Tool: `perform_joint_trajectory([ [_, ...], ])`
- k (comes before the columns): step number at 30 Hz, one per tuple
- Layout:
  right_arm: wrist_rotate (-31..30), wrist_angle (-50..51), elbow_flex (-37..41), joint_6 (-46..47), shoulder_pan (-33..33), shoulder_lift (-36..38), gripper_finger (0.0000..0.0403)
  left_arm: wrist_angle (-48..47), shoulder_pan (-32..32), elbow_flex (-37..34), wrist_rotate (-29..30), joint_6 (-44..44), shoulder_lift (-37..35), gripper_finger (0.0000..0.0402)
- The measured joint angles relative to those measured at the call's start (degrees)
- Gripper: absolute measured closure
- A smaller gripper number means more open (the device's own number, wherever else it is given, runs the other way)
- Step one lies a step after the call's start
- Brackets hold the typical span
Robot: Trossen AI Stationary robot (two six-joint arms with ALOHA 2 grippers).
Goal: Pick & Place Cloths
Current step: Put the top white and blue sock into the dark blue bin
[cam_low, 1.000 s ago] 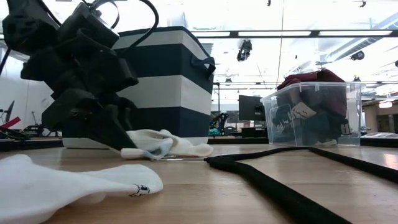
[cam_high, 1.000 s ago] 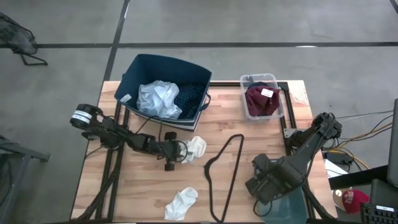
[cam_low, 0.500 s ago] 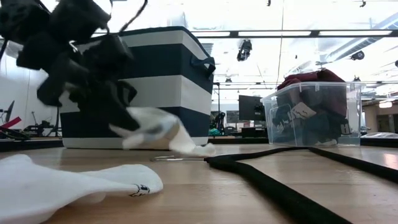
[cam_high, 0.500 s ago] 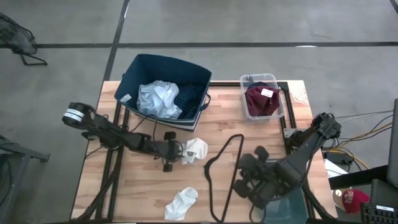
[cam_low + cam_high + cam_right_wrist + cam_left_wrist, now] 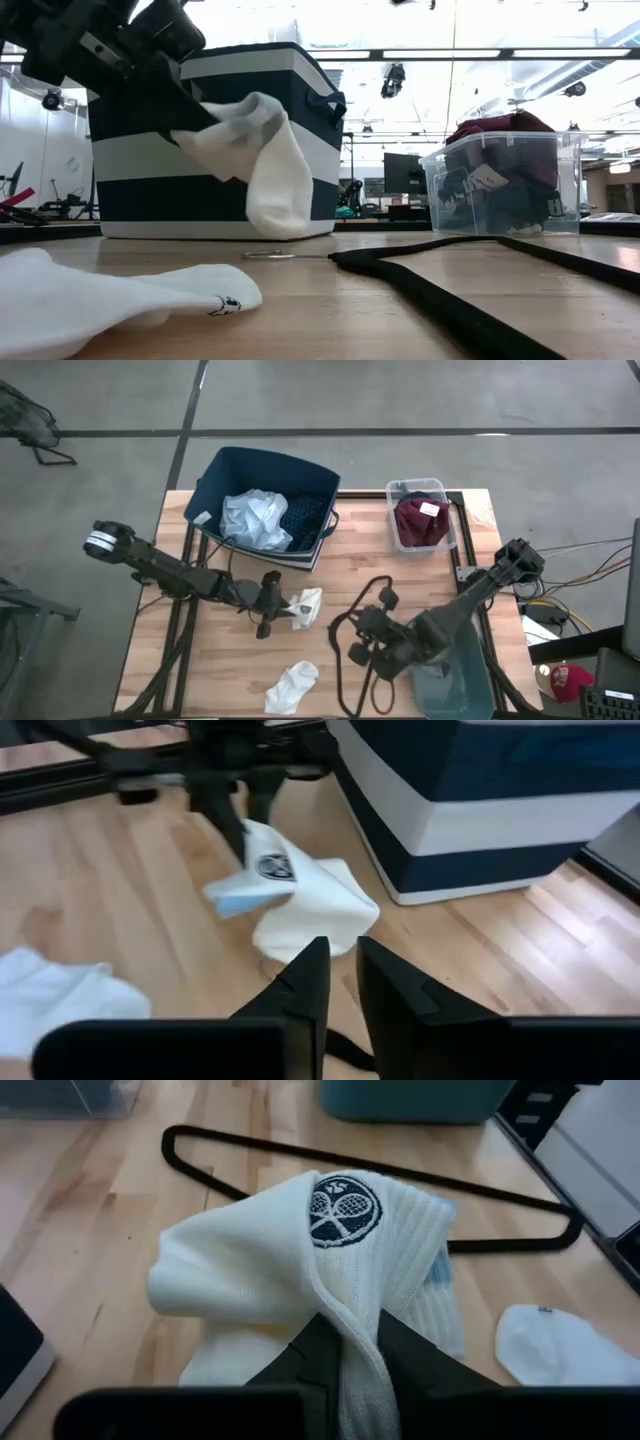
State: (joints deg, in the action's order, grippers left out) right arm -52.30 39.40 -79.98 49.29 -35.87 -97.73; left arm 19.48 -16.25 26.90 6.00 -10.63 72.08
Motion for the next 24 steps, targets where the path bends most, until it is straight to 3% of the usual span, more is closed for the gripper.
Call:
perform_joint_trajectory([
  [5, 0.0, -9.8, 6.2, -1.3, 2.9, 0.0, 0.0306, 0.0, -0.1, 0.0, -0.2, 0.0, 0.0, 0.0357],
  [10, 0.3, -28.2, 11.9, -11.9, 4.1, 0.0, 0.0245, 0.0, -0.1, 0.0, -1.1, -0.3, 0.0, 0.0357],
  [16, 7.2, -51.1, 18.9, -23.5, 5.3, 0.0, 0.0173, 2.8, -0.2, 0.0, -5.9, -1.1, 0.0, 0.0356],
  [24, 9.1, -56.3, 23.1, -23.4, 6.7, 0.0, 0.0107, 8.0, -0.2, 0.1, -7.2, -0.8, 0.0, 0.0356],
])
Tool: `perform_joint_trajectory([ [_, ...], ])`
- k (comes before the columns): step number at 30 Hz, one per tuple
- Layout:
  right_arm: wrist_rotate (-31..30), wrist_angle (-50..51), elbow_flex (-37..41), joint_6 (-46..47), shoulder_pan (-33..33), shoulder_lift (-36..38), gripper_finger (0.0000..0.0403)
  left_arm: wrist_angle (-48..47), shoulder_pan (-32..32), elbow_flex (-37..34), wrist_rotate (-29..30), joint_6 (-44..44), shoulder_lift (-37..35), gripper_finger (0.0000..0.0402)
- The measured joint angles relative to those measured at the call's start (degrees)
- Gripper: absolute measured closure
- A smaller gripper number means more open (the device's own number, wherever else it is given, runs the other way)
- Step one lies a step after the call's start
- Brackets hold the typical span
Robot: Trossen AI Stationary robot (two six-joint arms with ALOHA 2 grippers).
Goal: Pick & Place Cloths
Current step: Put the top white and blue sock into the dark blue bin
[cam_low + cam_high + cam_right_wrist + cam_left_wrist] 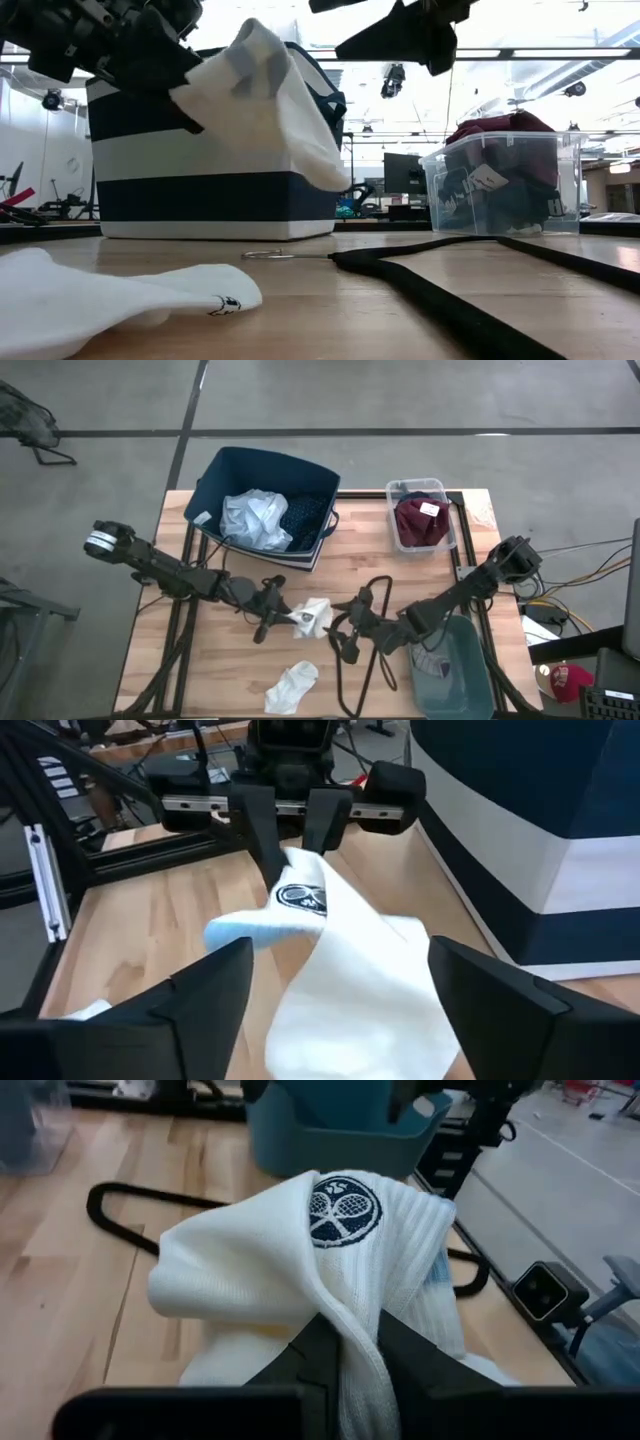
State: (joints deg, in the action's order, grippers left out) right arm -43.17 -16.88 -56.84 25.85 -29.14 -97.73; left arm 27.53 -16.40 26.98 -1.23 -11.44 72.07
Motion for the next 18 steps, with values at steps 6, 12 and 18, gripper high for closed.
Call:
perform_joint_trajectory([
  [6, 2.1, -0.7, -0.3, -2.3, 1.2, 0.0, 0.008, 5.4, 0.0, 0.0, 0.0, 0.8, 0.2, 0.0356],
  [12, 6.1, -2.1, -1.0, -4.5, 1.3, 0.0, 0.0071, 7.6, 0.0, 0.1, 0.3, 1.1, 1.0, 0.0356],
  [18, 6.1, -3.9, -0.9, -7.5, 1.5, 0.0, 0.0085, 12.0, 0.0, 0.7, 0.4, 2.0, 1.8, 0.0356],
])
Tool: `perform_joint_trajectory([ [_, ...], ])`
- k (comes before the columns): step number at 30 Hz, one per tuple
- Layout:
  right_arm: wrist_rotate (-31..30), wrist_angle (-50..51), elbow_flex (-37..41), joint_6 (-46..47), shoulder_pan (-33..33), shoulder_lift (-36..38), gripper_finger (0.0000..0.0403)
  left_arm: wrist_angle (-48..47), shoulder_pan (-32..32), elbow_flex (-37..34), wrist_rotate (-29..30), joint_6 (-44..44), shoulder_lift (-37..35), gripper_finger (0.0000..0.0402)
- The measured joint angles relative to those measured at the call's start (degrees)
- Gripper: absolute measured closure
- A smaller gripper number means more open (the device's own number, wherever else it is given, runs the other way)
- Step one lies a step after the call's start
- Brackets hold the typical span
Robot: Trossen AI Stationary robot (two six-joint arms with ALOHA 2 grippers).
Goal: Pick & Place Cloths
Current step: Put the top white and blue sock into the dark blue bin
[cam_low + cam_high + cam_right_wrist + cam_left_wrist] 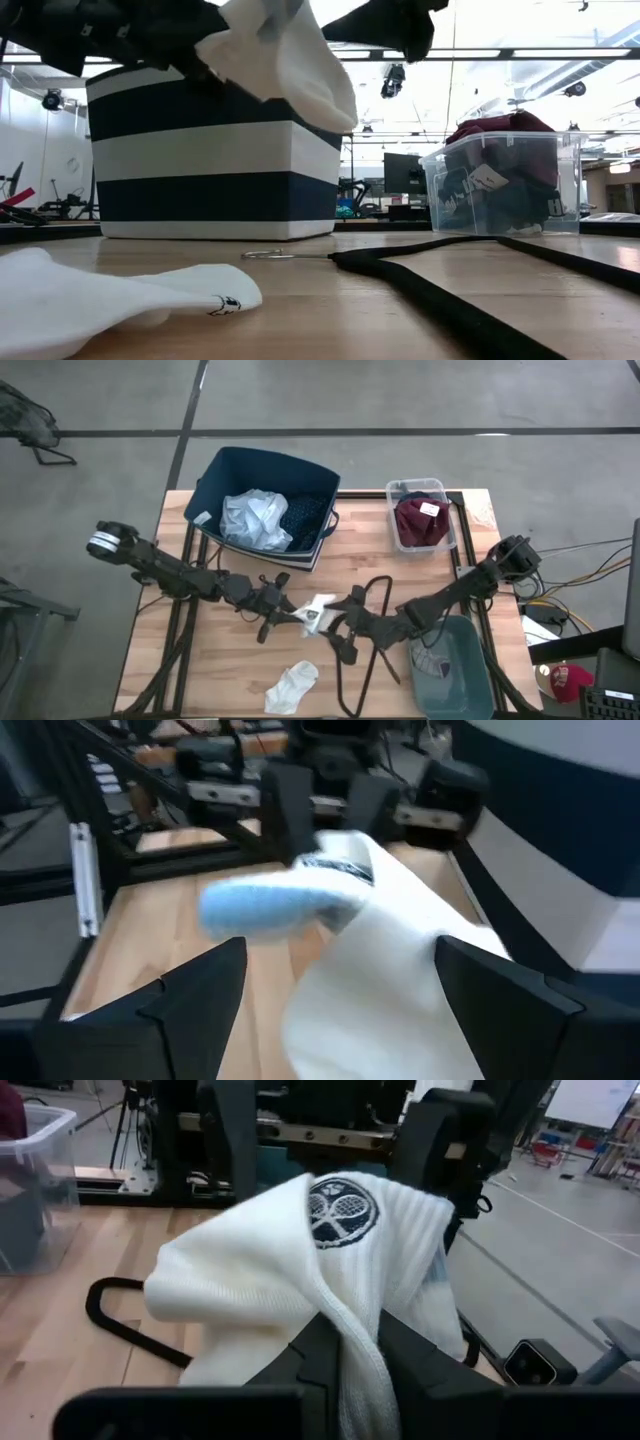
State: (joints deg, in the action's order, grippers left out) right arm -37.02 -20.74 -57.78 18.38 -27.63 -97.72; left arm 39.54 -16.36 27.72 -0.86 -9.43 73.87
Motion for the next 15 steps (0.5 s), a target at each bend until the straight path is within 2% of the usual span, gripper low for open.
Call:
perform_joint_trajectory([
  [5, 2.8, -3.1, 0.0, -3.1, 0.0, 0.0, 0.0096, -0.1, 0.0, 1.9, 0.0, 0.8, 2.3, 0.0356],
  [15, 3.0, -3.5, 0.0, -2.8, 1.2, 0.0, 0.0094, -0.2, 0.1, 6.0, 1.0, 1.8, 7.2, 0.0356],
])
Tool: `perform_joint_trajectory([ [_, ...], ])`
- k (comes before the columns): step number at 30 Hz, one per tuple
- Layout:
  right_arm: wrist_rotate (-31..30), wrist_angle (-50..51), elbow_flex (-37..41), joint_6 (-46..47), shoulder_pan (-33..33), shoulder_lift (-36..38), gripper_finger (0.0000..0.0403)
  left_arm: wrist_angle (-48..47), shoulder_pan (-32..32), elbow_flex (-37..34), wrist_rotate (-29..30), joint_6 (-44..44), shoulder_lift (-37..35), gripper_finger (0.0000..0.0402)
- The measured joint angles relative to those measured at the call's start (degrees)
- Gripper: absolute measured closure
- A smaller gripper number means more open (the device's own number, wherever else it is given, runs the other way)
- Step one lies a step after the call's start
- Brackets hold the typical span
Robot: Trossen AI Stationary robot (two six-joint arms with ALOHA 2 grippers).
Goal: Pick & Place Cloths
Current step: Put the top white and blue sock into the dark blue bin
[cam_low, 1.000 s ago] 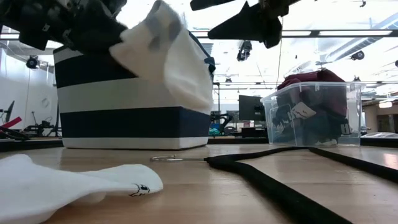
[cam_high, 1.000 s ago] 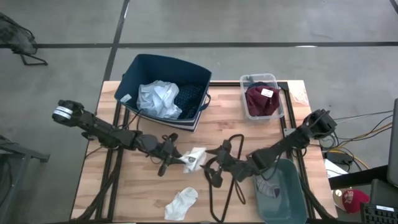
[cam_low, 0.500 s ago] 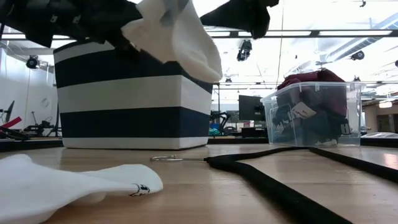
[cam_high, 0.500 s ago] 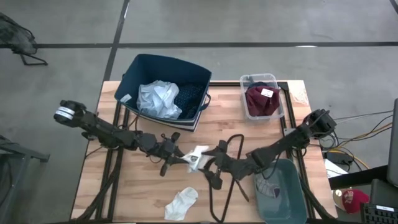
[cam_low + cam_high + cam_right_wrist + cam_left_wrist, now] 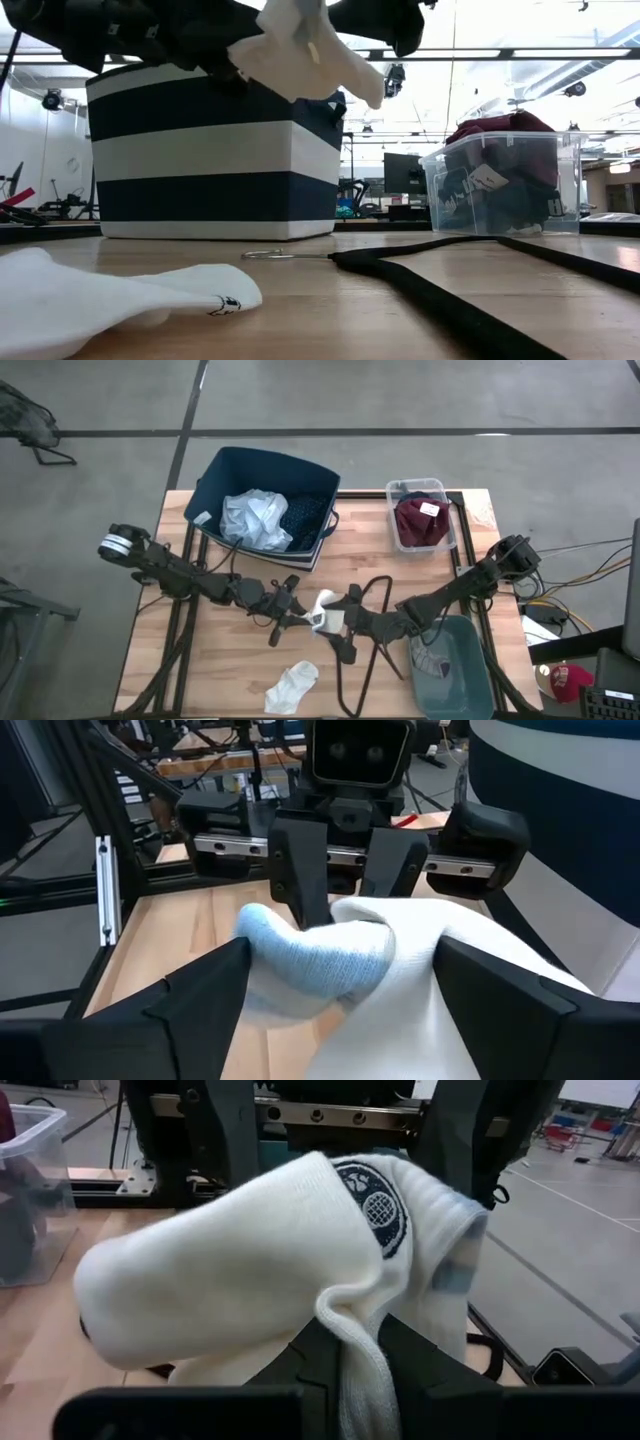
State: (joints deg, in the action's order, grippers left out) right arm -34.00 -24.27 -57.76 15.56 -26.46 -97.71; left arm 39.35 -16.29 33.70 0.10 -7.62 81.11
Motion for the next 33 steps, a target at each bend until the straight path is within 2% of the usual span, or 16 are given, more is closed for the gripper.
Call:
perform_joint_trajectory([
  [3, 0.0, 0.0, 0.0, 0.1, 0.0, 0.0, 0.0119, 0.0, 0.0, 0.0, 0.0, 0.0, 0.2, 0.0356],
  [6, 0.0, 0.3, 0.0, 0.5, 0.0, 0.0, 0.0164, 0.0, 0.0, 0.0, 0.0, 0.0, 0.1, 0.0354],
  [15, 0.2, 1.4, 0.0, 0.5, 0.0, 0.0, 0.0362, -2.4, 0.0, -0.1, 0.0, -0.1, -1.9, 0.0325],
  [16, 0.2, 1.4, 0.0, 0.5, 0.0, 0.0, 0.0373, -3.2, 0.0, 0.0, 0.0, -0.1, -2.2, 0.0319],
  [26, -0.9, 4.0, 0.0, 6.2, -1.2, 2.2, 0.0375, -13.9, 0.0, -0.2, 0.1, -1.5, -4.5, 0.0247],
  [29, -3.5, 11.5, -1.9, 8.4, -2.9, 5.0, 0.0375, -18.4, -0.2, -0.3, -0.4, -1.6, -5.6, 0.024],
  [33, -12.8, 29.1, -7.6, 14.7, -7.3, 8.3, 0.0375, -21.3, -0.4, -0.4, -0.5, -1.5, -6.3, 0.0239],
])
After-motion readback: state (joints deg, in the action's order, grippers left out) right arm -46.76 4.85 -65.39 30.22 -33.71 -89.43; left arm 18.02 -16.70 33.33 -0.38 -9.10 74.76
